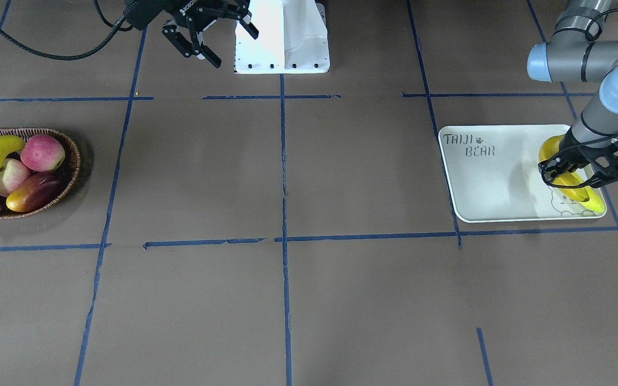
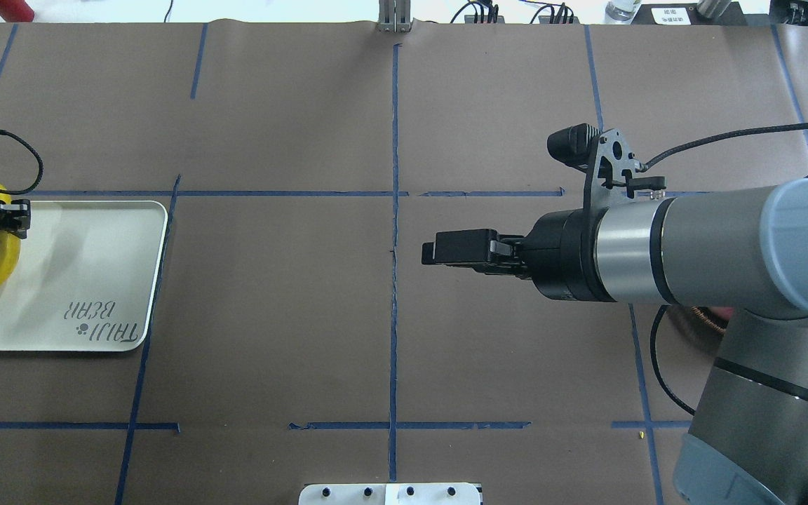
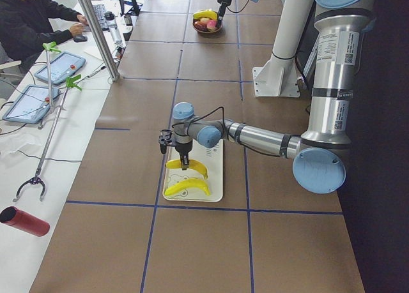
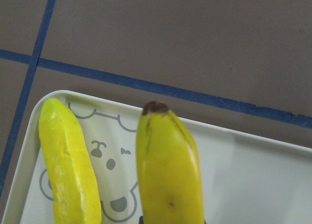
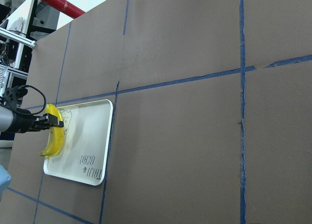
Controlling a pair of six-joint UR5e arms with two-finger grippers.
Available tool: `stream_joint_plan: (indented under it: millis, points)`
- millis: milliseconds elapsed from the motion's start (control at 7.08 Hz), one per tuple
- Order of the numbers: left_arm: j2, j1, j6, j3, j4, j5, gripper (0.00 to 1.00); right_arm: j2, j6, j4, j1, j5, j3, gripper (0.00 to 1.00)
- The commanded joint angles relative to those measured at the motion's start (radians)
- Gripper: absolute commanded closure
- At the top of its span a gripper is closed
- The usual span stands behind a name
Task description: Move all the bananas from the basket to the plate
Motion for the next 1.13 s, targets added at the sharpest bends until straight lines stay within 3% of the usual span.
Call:
stream_joint_plan:
  millis: [0,141,424,989]
  points:
    - [0.001,0.000,0.009,-0.008,-0.021,-0.001,0.00,-0.002,-0.001,-0.005,0.004,-0.001,-0.001,0.00]
    - [-0.009,0.000,-0.001,-0.025,-0.027,-0.005,0.00,-0.012,-0.003,-0.020,0.019,0.004,-0.001,0.00]
    - [-0.018,0.002,-0.006,-0.076,-0.018,-0.005,0.00,-0.018,-0.034,-0.183,0.083,0.027,-0.005,0.00]
    - [-0.074,0.028,-0.006,-0.205,-0.015,0.018,0.00,-0.164,-0.228,-0.211,0.275,0.186,-0.007,0.00]
